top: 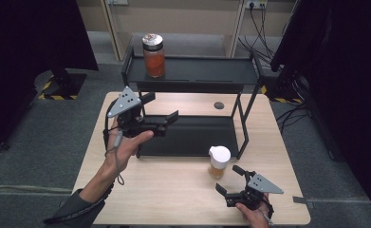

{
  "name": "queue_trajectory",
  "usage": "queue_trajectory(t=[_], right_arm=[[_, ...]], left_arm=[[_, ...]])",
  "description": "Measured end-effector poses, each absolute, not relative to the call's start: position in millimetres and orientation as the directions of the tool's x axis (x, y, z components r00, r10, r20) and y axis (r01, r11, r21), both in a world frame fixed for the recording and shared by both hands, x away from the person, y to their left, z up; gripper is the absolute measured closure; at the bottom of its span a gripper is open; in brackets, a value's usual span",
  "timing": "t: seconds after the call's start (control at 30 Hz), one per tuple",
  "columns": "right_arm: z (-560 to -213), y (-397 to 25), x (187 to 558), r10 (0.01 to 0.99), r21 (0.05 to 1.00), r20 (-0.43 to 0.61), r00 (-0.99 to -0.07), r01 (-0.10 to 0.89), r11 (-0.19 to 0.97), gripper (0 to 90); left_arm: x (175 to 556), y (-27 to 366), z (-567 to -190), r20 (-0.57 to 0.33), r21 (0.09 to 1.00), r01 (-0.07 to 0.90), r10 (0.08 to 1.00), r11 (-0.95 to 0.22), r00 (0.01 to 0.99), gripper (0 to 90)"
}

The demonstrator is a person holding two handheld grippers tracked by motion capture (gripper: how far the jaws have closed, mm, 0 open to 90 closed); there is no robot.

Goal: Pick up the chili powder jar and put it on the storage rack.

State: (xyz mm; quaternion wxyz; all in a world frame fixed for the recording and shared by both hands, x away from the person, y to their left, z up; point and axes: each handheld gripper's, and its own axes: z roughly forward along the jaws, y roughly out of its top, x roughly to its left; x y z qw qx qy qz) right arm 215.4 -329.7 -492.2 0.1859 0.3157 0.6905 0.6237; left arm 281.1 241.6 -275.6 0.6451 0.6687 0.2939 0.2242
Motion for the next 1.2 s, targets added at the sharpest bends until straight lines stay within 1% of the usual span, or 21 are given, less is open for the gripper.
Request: queue_trajectory(t=[0.27, 0.93, 1.2], right_arm=[[-492, -330, 215, 0.668, 0.979, 0.138, -0.731, 0.204, 0.022, 0.4], [-492, -329, 215, 0.668, 0.979, 0.134, -0.732, 0.203, 0.025, 0.4], [-492, -329, 216, 0.667, 0.979, 0.134, -0.733, 0.203, 0.026, 0.4]], left_arm=[[274, 240, -293, -0.084, 0.995, 0.103, 0.651, 0.009, 0.755, 1.2], [260, 245, -346, -0.155, 0.988, 0.142, 0.590, 0.069, 0.793, 1.2], [254, 244, -363, -0.149, 0.988, 0.139, 0.579, 0.061, 0.801, 1.2]])
